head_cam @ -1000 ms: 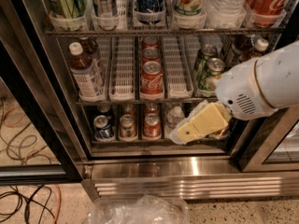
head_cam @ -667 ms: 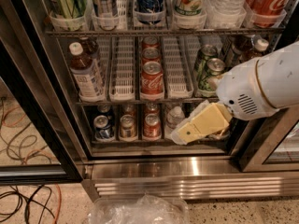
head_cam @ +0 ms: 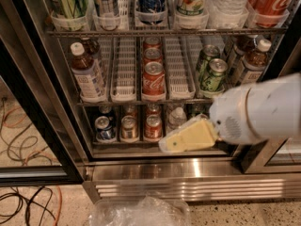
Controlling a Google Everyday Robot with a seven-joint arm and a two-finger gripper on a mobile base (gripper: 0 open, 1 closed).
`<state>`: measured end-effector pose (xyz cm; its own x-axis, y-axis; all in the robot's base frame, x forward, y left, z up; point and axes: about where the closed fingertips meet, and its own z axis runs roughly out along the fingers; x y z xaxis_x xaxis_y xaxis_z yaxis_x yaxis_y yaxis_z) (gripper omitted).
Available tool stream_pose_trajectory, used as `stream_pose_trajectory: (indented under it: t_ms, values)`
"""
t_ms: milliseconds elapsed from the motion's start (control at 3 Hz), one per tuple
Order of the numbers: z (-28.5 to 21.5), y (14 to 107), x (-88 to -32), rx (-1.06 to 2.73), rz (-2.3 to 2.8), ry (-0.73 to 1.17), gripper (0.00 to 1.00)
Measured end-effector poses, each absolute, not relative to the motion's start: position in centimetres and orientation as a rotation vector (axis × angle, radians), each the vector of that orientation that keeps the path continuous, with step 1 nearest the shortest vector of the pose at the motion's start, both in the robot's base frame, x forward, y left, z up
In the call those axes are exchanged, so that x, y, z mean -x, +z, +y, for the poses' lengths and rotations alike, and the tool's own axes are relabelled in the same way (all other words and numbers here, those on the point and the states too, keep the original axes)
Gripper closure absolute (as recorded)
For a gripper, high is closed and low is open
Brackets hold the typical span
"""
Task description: Pick green can from middle shelf of fridge
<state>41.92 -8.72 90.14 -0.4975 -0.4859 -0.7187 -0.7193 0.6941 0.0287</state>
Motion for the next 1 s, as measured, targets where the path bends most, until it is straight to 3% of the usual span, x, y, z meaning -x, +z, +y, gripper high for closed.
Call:
stream_pose_trajectory:
  t_ms: [667,1000]
  values:
    - [-5.4,81.2,-38.0,0.541,2.262,0.496,0.0]
    - [-5.0,81.1,-38.7,0.438,2.239,0.507,0.0]
